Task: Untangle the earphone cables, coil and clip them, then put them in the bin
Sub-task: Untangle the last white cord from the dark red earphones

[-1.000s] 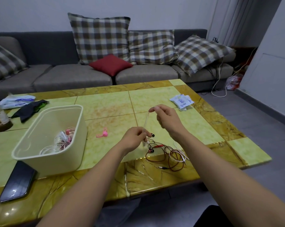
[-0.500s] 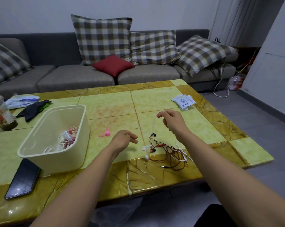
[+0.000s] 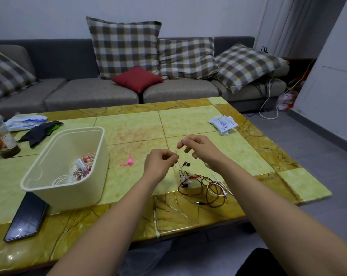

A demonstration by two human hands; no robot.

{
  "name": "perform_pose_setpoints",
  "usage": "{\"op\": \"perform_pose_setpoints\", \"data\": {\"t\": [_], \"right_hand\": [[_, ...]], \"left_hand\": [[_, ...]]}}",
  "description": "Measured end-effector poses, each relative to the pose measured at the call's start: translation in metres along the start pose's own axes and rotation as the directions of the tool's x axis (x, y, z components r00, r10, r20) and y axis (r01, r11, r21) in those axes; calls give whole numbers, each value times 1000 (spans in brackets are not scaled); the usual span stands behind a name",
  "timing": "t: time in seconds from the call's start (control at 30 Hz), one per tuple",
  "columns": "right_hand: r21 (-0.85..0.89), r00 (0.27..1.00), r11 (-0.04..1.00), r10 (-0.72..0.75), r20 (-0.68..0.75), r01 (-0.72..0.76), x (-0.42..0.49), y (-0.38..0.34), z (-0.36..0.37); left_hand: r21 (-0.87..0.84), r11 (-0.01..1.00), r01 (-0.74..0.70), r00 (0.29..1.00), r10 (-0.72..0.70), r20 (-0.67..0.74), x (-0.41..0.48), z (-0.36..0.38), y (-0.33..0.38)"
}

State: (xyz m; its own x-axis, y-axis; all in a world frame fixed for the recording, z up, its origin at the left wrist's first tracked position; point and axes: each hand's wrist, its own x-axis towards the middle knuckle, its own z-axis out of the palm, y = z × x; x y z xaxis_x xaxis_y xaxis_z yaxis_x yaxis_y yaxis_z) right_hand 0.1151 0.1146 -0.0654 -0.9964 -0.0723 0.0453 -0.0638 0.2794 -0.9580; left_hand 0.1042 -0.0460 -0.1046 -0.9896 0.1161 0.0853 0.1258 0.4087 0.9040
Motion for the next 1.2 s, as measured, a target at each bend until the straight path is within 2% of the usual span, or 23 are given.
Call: {"op": "perform_pose_setpoints", "data": {"t": [0.1, 0.23, 0.3, 0.4, 0.53, 0.57, 0.63, 0.7, 0.8, 0.9, 0.97, 1.07, 1.13, 1.2], "right_hand": [[9, 1000, 1000, -23, 11, 23, 0, 2, 0], [264, 999, 964, 39, -37, -28, 1, -1, 4], [305, 995, 951, 67, -68, -44, 2, -1, 5], [199, 993, 978, 85, -84, -67, 4, 5, 6], [-45, 993, 994, 91, -75, -95, 3, 15, 4], [-80, 992, 991, 97, -78, -103, 2, 17, 3], [-98, 990, 989, 106, -88, -114, 0, 18, 2], [-37, 991, 993, 107, -81, -110, -1, 16, 2], [63, 997, 996, 68, -30, -66, 1, 8, 5], [-65, 1000, 998, -8, 22, 9, 2, -4, 9], [-104, 998, 995, -7, 64, 13, 2, -13, 9], [-157, 990, 987, -5, 140, 27, 2, -23, 10], [-212, 993, 977, -13, 121, 38, 2, -24, 11], [-209, 996, 978, 14, 89, 5, 1, -21, 8]], "left_hand": [[-2, 1000, 4, 1000, -4, -5, -1, -7, -1], [77, 994, 79, 985, -90, 148, -4, -10, -4], [23, 990, 136, 977, -138, 161, -7, -11, -6], [-156, 969, 192, 980, -181, 85, -10, -15, -1], [-377, 901, 216, 973, -231, 7, -7, -24, 1], [-389, 894, 224, 970, -243, 0, -6, -26, 0], [-273, 937, 219, 971, -236, -31, -5, -29, -5], [-94, 975, 200, 976, -207, -71, -5, -31, -9], [10, 982, 190, 982, -189, -11, -9, -31, -11], [1, 999, 54, 995, -54, 79, -14, -29, -3], [-89, 995, -39, 991, 50, 121, -15, -25, 9], [-237, 971, -19, 977, 69, 201, -15, -19, 25], [-233, 972, -11, 967, 70, 247, -13, -19, 27], [-250, 968, 18, 976, 36, 213, -11, -22, 23]]}}
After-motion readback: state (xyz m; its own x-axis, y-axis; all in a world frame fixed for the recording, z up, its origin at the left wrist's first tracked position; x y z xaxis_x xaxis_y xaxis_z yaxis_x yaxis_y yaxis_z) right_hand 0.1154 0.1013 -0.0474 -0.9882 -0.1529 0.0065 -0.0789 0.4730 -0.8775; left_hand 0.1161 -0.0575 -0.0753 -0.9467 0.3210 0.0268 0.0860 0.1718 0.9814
